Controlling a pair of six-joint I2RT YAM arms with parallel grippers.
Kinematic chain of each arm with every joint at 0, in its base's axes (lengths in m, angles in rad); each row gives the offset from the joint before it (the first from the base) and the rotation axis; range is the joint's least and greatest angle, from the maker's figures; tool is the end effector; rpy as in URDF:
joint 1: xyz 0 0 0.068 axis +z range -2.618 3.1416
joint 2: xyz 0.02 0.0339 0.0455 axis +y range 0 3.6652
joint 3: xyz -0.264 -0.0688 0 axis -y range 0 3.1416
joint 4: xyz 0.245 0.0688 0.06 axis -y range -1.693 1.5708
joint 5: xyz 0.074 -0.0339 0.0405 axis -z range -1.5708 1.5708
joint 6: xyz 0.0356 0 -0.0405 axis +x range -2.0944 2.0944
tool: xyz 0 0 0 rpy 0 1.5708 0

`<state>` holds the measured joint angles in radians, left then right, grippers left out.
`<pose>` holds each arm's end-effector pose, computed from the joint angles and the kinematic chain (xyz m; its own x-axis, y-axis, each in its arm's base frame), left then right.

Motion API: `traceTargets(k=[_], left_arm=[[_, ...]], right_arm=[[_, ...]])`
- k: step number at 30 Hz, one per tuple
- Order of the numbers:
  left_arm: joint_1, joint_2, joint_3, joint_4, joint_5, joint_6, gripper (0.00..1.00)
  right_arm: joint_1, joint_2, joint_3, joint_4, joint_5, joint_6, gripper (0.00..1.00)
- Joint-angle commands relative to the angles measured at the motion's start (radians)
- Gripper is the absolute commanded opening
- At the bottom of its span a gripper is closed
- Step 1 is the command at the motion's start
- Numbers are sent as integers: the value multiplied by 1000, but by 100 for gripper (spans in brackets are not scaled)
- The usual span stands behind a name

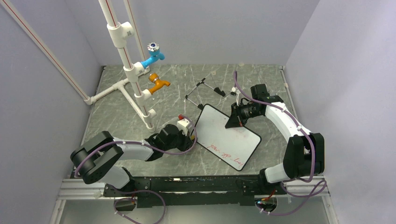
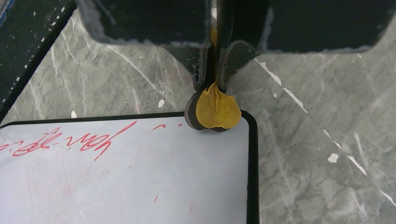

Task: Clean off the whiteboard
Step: Erase the center of the board with the whiteboard.

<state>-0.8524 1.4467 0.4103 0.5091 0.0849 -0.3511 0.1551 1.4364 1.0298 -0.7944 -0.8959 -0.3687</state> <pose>0.1678 -0.1965 0.1401 -0.5856 0.1492 -0.7968 0.6358 0.6943 -0.3373 0.2607 0.0689 0.2436 -0.7240 -0.3411 -0.5995 -0.6821 0.4833 0.5488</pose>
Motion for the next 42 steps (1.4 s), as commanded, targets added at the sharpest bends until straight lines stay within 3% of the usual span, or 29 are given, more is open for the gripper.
traceTargets(k=[1, 10, 18, 26, 35, 38, 42], left_arm=[[-19, 20, 50, -9, -49, 32, 0], [-77, 7, 109, -178, -280, 82, 0], [-101, 66, 156, -230, -341, 99, 0], [-139, 157, 204, -209, -113, 95, 0], [-186, 216, 214, -53, 107, 29, 0], [-205, 219, 244, -65, 129, 32, 0], [-202, 184, 230, -107, 54, 33, 0]], right_arm=[[10, -8, -8, 78, 26, -86, 0], [10, -3, -7, 75, 20, -88, 0], [11, -5, -8, 77, 23, -88, 0], [10, -8, -7, 71, 15, -91, 0], [10, -7, -5, 67, 9, -94, 0], [11, -9, -5, 67, 11, -94, 0], [11, -12, -4, 65, 9, -94, 0]])
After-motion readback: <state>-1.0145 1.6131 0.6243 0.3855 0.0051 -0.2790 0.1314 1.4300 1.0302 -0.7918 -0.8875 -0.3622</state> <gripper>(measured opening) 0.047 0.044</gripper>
